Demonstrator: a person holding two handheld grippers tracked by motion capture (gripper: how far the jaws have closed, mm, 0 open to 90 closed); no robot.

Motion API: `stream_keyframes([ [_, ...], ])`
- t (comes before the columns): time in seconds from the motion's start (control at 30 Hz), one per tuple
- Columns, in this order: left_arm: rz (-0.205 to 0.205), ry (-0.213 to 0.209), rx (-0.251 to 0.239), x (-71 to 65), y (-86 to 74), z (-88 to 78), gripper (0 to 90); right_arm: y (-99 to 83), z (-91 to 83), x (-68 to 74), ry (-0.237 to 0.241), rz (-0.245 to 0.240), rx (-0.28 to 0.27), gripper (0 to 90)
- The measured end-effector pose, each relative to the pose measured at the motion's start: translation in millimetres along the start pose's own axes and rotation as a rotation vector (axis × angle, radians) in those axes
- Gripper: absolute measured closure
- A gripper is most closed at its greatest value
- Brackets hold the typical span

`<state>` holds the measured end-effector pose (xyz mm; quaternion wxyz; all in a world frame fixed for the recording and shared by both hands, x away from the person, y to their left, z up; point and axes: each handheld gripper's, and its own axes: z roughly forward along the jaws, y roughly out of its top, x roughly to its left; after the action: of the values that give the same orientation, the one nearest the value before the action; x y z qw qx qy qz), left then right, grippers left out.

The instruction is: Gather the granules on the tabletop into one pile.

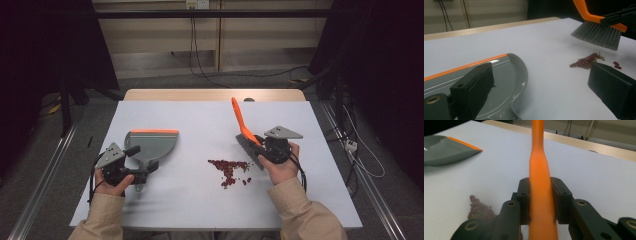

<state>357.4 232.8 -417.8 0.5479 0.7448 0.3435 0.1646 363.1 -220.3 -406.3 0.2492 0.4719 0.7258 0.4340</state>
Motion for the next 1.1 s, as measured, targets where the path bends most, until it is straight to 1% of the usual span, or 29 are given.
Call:
stream_keyframes([
  [0.03,0.000,0.002,0.000,-0.1,0.0,-0.1,6.3,-1.6,-2.1,0.1,-0.021,-0.002,0.000,71.6],
  [0.1,0.000,0.004,0.001,-0.1,0.0,-0.2,6.3,-4.2,-5.3,-0.6,-0.041,-0.004,-0.001,71.6],
  [0.17,0.002,0.010,0.000,-0.5,0.3,-0.7,6.2,-7.8,-8.7,-1.7,-0.077,0.007,-0.007,71.6],
  [0.27,0.002,0.013,-0.001,-1.2,0.5,-0.6,6.3,-13.6,-11.4,-4.3,-0.097,0.017,0.009,71.6],
  [0.33,0.002,0.013,0.001,-1.7,0.3,-0.2,6.3,-17.3,-12.6,-4.4,-0.115,0.018,0.011,71.6],
  [0.5,0.003,0.013,0.004,-2.0,0.0,0.1,6.3,-27.9,-12.9,-4.5,-0.138,0.029,0.019,71.6],
  [0.57,0.003,0.013,0.005,-1.9,0.0,0.1,6.3,-29.9,-12.4,-2.6,-0.150,0.021,0.019,71.6],
  [0.7,0.004,0.013,0.002,-1.7,0.2,0.0,6.3,-29.6,-9.1,4.7,-0.142,0.010,0.018,71.6],
  [0.73,0.004,0.014,0.002,-1.7,0.2,-0.1,6.3,-29.1,-7.5,7.5,-0.141,0.003,0.019,71.5],
  [0.87,0.005,0.014,0.001,-1.9,0.4,-0.3,6.3,-26.1,-0.8,19.0,-0.124,0.002,0.018,71.6],
  [0.93,0.005,0.014,0.001,-1.6,0.4,-0.3,6.3,-24.2,2.6,25.0,-0.120,-0.007,0.021,71.6],
  [0.97,0.005,0.014,0.002,-1.5,0.4,-0.4,6.3,-23.7,4.2,27.2,-0.112,0.000,0.019,71.6],
  [1.03,0.007,0.015,0.002,-1.3,0.5,-0.7,6.3,-22.6,5.9,31.5,-0.115,-0.005,0.020,71.6],
  [1.07,0.006,0.014,0.001,-1.4,0.6,-0.9,6.3,-22.4,7.1,33.2,-0.104,0.003,0.016,71.5],
  [1.1,0.006,0.013,0.000,-1.3,0.7,-1.1,6.3,-22.2,8.1,36.0,-0.102,0.001,0.014,71.5],
])
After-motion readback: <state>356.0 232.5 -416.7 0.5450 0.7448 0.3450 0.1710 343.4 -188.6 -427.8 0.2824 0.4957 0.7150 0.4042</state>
